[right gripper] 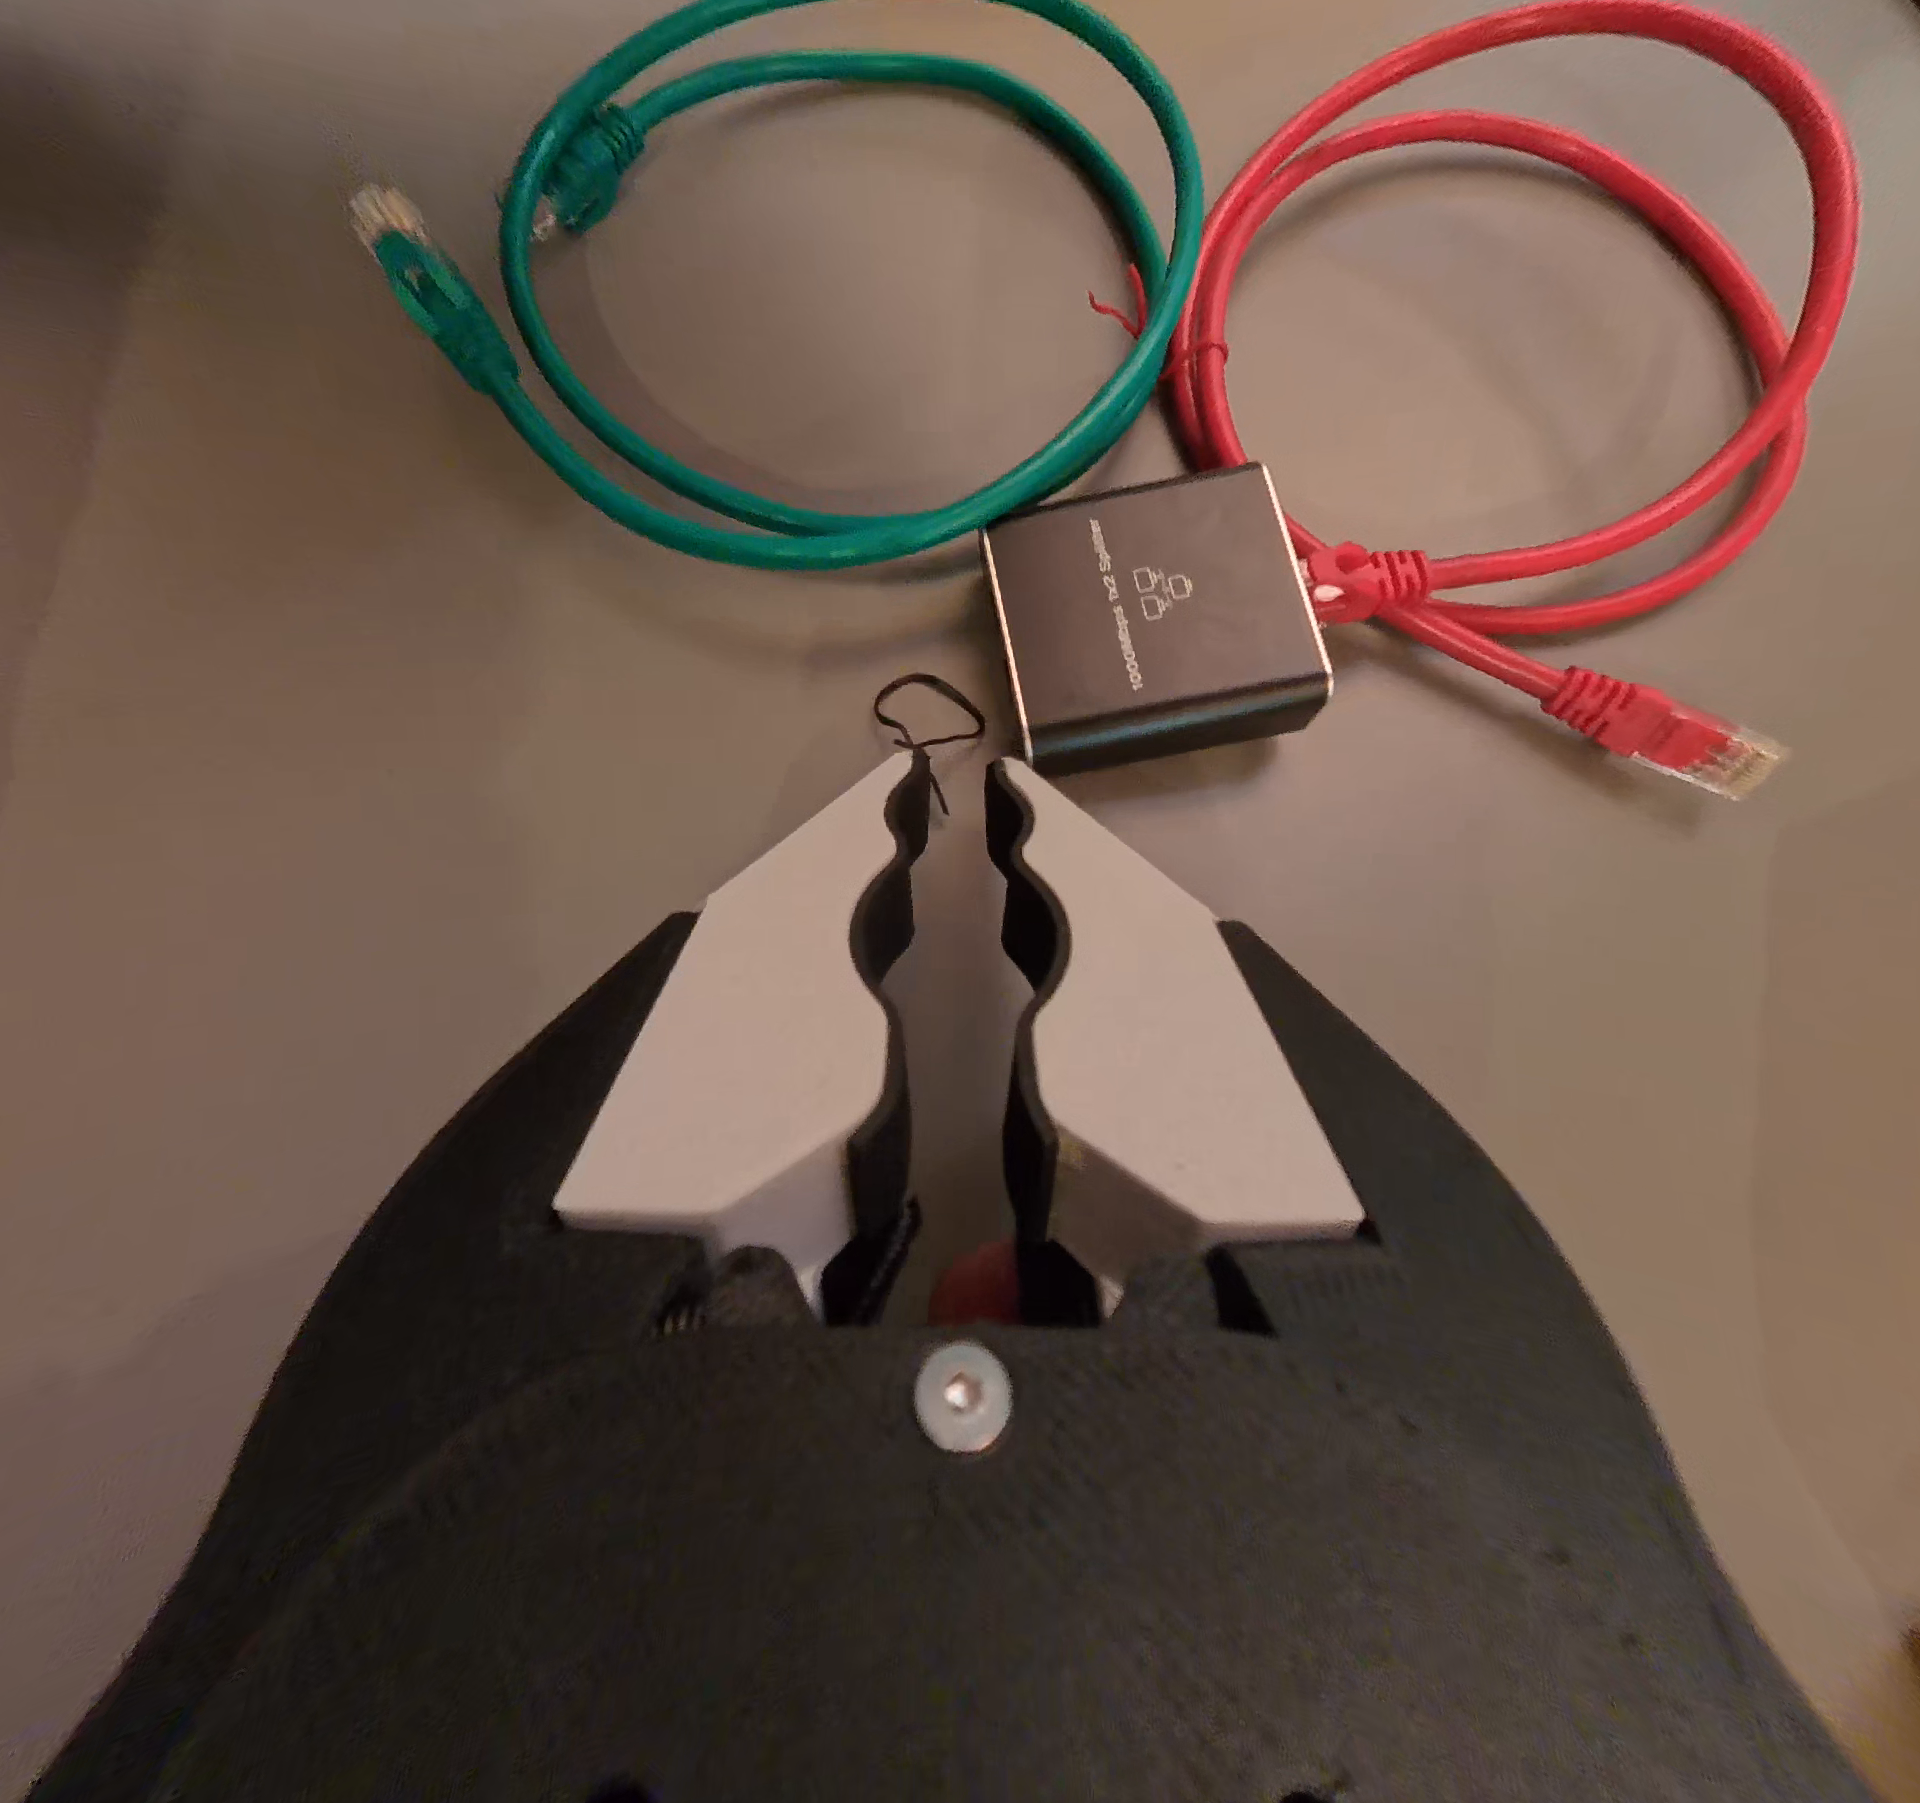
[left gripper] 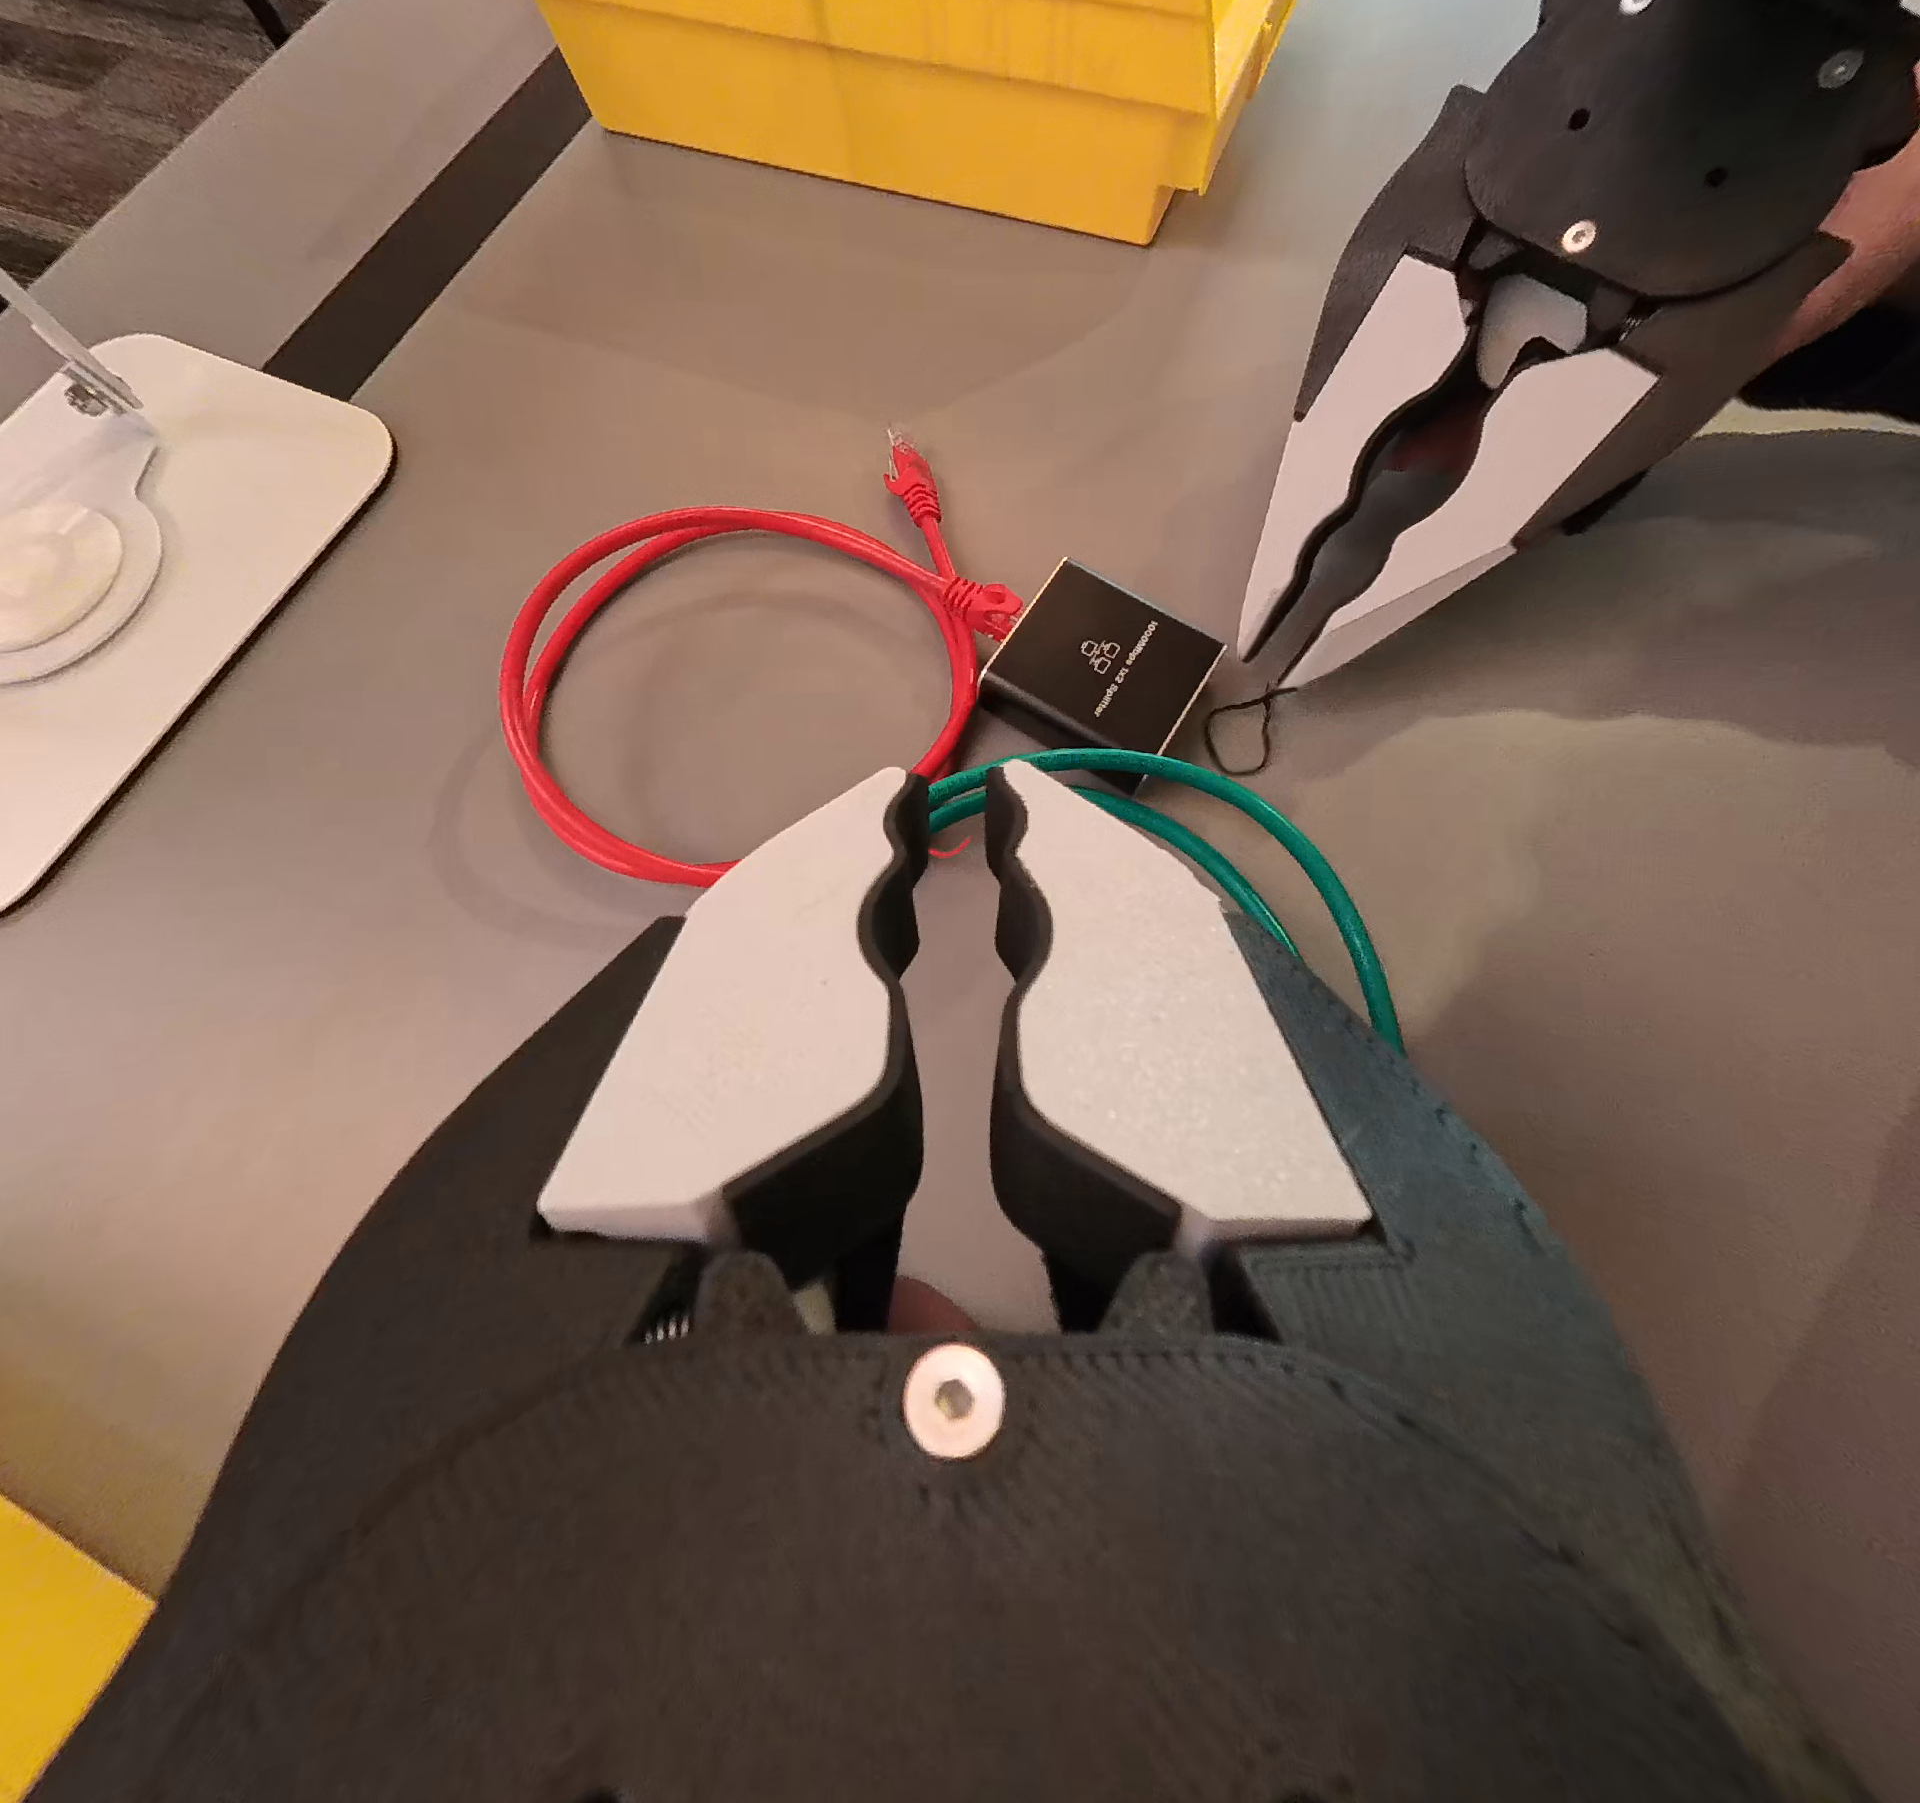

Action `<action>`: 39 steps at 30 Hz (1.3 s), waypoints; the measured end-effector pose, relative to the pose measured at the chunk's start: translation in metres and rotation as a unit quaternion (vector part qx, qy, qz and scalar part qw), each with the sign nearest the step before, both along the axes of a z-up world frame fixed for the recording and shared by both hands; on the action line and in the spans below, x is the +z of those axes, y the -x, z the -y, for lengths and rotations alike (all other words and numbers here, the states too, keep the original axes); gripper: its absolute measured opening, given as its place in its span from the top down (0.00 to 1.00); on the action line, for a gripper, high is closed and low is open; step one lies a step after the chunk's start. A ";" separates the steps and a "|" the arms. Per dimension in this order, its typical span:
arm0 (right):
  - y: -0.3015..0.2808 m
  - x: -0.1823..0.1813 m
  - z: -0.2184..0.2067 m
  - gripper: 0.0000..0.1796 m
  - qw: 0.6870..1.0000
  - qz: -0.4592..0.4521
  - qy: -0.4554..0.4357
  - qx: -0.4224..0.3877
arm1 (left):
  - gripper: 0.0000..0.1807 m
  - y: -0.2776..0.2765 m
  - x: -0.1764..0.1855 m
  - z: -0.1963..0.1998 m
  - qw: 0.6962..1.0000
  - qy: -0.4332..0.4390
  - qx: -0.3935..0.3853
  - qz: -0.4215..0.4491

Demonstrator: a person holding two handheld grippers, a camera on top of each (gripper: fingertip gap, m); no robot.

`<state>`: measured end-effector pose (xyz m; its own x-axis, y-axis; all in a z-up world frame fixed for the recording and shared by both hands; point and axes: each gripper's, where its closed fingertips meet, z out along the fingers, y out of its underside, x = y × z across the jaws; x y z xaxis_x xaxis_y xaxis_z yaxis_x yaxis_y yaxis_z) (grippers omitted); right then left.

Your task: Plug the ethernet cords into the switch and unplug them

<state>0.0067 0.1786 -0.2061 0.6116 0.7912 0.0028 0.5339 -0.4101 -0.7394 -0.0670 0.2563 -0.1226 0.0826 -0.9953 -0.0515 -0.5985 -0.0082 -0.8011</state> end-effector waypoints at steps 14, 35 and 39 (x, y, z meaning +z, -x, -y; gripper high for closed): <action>0.013 -0.004 0.001 0.95 1.000 0.008 0.003 -0.002 | 0.94 0.000 0.002 0.000 1.000 -0.004 0.000 0.003; 0.014 -0.004 -0.010 0.95 0.997 -0.023 0.031 -0.071 | 0.94 -0.002 0.000 0.002 1.000 -0.005 -0.004 0.001; 0.017 0.001 -0.008 0.94 0.998 -0.020 0.020 -0.056 | 0.94 -0.002 0.000 0.003 1.000 -0.006 -0.005 0.001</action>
<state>-0.0100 0.1867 -0.2054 0.6951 0.7169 -0.0541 0.4532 -0.4953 -0.7412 -0.0648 0.2535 -0.1231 0.0736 -0.9953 -0.0632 -0.5971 0.0068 -0.8021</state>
